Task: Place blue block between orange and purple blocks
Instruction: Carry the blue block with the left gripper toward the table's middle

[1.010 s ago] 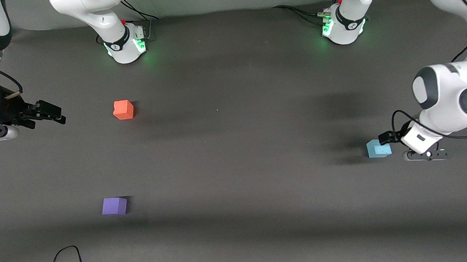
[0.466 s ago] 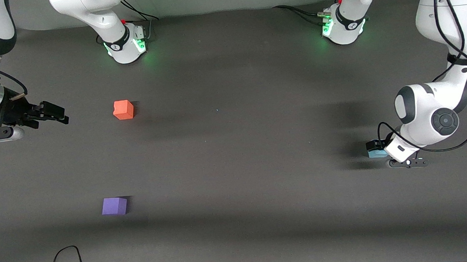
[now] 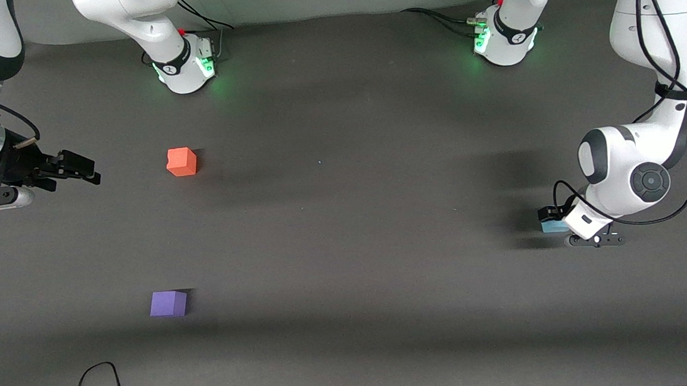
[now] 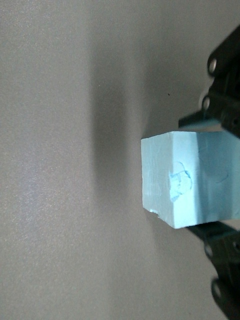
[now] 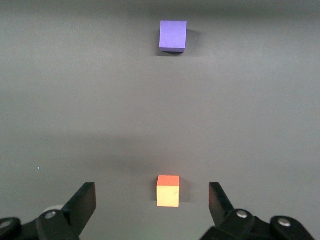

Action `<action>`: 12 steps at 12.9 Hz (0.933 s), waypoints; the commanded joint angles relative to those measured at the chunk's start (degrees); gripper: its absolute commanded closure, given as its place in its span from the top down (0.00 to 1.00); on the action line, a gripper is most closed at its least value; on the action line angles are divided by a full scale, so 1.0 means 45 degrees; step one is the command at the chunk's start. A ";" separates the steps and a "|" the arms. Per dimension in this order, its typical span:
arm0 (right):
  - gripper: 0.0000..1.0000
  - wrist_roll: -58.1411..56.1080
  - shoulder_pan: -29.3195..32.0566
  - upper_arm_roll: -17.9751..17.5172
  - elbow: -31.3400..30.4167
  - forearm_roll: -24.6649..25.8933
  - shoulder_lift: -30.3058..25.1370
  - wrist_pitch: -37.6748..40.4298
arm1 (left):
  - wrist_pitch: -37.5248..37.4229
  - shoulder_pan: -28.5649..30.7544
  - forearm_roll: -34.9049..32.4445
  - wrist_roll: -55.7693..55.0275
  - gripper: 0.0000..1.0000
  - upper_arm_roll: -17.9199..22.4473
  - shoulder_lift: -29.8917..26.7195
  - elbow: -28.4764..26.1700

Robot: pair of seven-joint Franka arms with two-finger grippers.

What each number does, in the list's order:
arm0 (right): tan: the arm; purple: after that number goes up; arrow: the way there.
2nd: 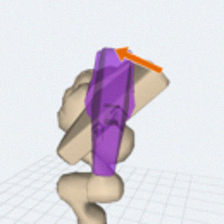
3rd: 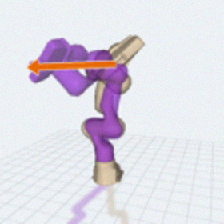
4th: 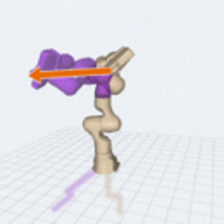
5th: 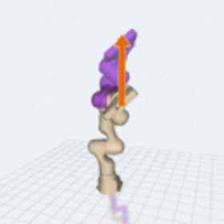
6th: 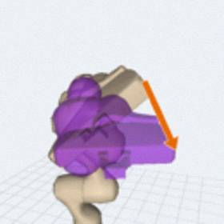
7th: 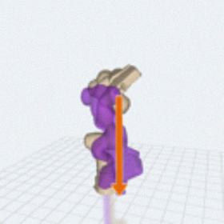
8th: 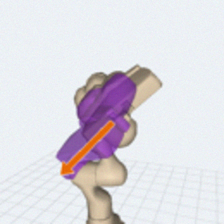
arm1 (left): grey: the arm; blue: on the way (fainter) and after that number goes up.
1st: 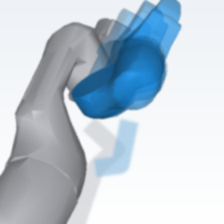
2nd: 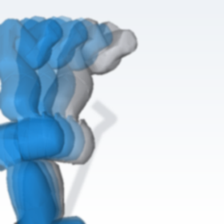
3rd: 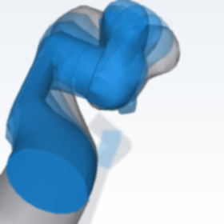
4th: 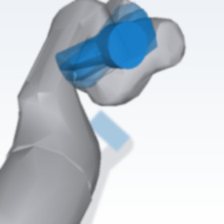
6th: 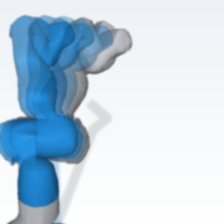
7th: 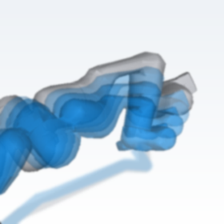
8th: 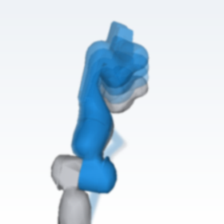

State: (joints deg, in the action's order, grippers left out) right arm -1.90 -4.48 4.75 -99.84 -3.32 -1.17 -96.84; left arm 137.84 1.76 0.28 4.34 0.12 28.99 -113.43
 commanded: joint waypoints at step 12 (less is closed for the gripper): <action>1.00 0.0598 -0.0489 -0.0059 -0.0098 -0.0336 -0.0328 -0.0198 | -0.9085 -0.2942 -0.0141 -0.4801 0.47 -0.0105 -0.1696 0.6218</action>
State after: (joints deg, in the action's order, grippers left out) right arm -0.19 -6.55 4.27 -99.81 -3.39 -2.36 -97.07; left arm 100.31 -5.02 0.33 -9.17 -1.03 19.80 -89.67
